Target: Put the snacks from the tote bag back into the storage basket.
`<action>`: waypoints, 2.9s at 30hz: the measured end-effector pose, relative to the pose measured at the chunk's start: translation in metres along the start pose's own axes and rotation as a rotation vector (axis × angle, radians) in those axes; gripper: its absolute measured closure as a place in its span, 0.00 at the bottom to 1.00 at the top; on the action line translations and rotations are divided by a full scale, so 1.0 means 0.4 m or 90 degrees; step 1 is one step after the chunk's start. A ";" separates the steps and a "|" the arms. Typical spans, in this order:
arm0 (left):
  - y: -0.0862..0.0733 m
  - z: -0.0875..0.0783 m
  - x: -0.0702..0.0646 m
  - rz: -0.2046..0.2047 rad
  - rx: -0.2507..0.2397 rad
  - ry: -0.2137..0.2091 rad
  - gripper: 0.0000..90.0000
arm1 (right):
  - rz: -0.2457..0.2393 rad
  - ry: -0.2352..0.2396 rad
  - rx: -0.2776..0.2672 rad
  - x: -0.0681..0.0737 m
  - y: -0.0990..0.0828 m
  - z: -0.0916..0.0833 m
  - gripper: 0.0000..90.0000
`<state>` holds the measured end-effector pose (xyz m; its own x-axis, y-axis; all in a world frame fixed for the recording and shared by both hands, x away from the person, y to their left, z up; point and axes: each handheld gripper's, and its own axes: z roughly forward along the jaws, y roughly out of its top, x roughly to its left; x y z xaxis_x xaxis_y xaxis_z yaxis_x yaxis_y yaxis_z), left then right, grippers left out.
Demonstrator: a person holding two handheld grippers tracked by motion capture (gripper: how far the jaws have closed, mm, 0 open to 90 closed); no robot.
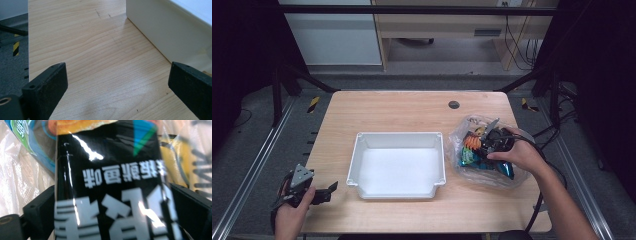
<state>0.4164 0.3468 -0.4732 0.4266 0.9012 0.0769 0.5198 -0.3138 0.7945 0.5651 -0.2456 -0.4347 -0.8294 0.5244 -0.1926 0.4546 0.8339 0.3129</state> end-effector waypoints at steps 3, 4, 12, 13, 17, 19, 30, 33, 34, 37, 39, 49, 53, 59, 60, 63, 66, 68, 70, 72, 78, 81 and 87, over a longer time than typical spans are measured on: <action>0.000 0.000 0.000 -0.001 0.000 0.000 0.02 | 0.006 -0.002 0.003 0.007 0.000 0.007 0.05; 0.000 0.000 0.000 -0.001 0.000 0.000 0.02 | 0.005 -0.002 0.006 0.007 0.000 0.009 0.05; 0.000 0.001 0.000 0.001 0.002 -0.002 0.02 | -0.011 -0.002 0.008 0.007 -0.005 0.011 0.16; 0.000 0.001 0.000 0.001 0.002 -0.002 0.02 | -0.012 0.001 0.010 0.009 -0.005 0.009 0.19; 0.000 0.001 -0.001 0.002 0.003 -0.002 0.02 | -0.020 0.000 0.006 0.014 -0.008 0.005 0.28; 0.000 0.001 -0.001 0.002 0.003 -0.002 0.02 | -0.025 -0.001 0.007 0.016 -0.009 0.001 0.30; 0.000 0.000 0.000 0.001 0.003 -0.002 0.02 | -0.040 -0.003 -0.011 0.012 -0.014 -0.017 0.38; 0.000 0.001 0.000 0.000 0.003 -0.002 0.02 | -0.037 -0.004 -0.017 0.011 -0.016 -0.024 0.39; 0.000 0.001 0.000 0.000 0.003 -0.002 0.02 | -0.036 -0.004 -0.017 0.010 -0.017 -0.027 0.39; 0.000 0.000 0.000 0.000 0.002 -0.001 0.02 | -0.039 -0.007 -0.022 0.005 -0.020 -0.036 0.39; 0.000 0.000 -0.001 -0.001 0.001 0.000 0.02 | -0.037 -0.010 -0.027 0.005 -0.022 -0.043 0.39; 0.000 0.000 0.000 -0.001 0.000 -0.001 0.02 | -0.037 -0.024 -0.044 0.002 -0.025 -0.077 0.39; 0.000 0.001 0.000 0.000 0.002 -0.002 0.02 | -0.040 -0.028 -0.048 0.002 -0.025 -0.086 0.39; 0.000 0.000 0.000 0.000 0.002 -0.002 0.02 | -0.037 -0.039 -0.050 -0.001 -0.026 -0.096 0.39; 0.000 0.000 0.000 0.000 0.002 -0.002 0.02 | -0.036 -0.040 -0.050 -0.002 -0.027 -0.097 0.39; 0.000 0.000 0.000 0.000 0.001 -0.002 0.02 | -0.032 -0.043 -0.048 -0.005 -0.030 -0.098 0.39; 0.000 0.000 0.000 0.000 0.001 -0.002 0.02 | -0.027 -0.043 -0.050 -0.008 -0.035 -0.100 0.39; 0.000 0.000 0.000 0.001 0.002 -0.002 0.02 | -0.027 -0.048 -0.049 -0.011 -0.037 -0.103 0.39; 0.000 0.001 -0.001 -0.001 0.000 -0.002 0.02 | -0.021 -0.052 -0.050 -0.015 -0.041 -0.105 0.40; 0.000 0.000 -0.001 -0.002 -0.001 -0.002 0.02 | -0.012 -0.057 -0.044 -0.017 -0.045 -0.105 0.40; 0.000 0.001 -0.001 -0.001 0.001 -0.003 0.02 | -0.006 -0.066 -0.035 -0.023 -0.057 -0.103 0.40; 0.000 0.001 -0.002 -0.001 0.000 -0.004 0.02 | -0.003 -0.064 -0.040 -0.025 -0.061 -0.106 0.40; 0.001 0.001 -0.002 0.001 0.003 -0.006 0.02 | -0.003 -0.065 -0.049 -0.019 -0.070 -0.119 0.40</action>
<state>0.4166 0.3459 -0.4732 0.4344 0.8978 0.0716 0.5230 -0.3162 0.7915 0.5431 -0.2813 -0.3977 -0.7924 0.5384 -0.2868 0.4211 0.8229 0.3816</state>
